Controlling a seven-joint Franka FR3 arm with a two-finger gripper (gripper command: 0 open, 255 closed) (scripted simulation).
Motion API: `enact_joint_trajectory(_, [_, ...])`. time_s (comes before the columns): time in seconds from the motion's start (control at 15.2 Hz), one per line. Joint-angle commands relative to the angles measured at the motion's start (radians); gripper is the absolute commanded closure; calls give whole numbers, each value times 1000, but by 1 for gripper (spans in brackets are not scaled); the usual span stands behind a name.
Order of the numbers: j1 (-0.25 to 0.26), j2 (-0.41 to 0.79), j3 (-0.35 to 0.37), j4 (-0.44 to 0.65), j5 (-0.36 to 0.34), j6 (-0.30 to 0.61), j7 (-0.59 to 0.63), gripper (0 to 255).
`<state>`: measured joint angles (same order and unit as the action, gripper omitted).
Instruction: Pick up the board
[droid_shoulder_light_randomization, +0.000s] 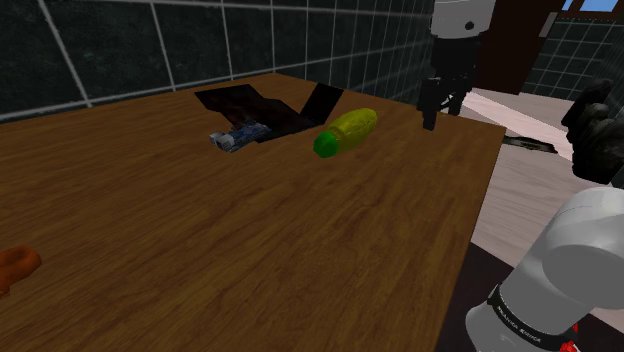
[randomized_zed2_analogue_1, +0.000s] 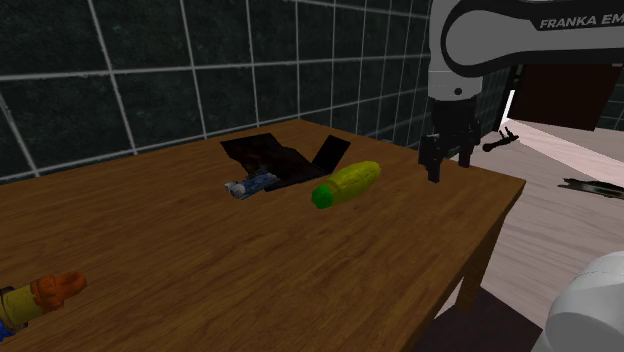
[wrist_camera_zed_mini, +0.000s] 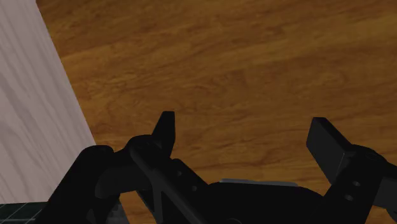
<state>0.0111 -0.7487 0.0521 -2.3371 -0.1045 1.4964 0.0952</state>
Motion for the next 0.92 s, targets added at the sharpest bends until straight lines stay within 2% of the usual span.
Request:
enact_joint_trajectory(0.0, [0, 0, 0, 0, 0, 0, 0, 0])
enact_joint_trajectory(0.46, [51, 172, 114, 146, 67, 28, 89, 0])
enact_joint_trajectory(0.86, [83, 335, 208, 306, 90, 35, 167, 0])
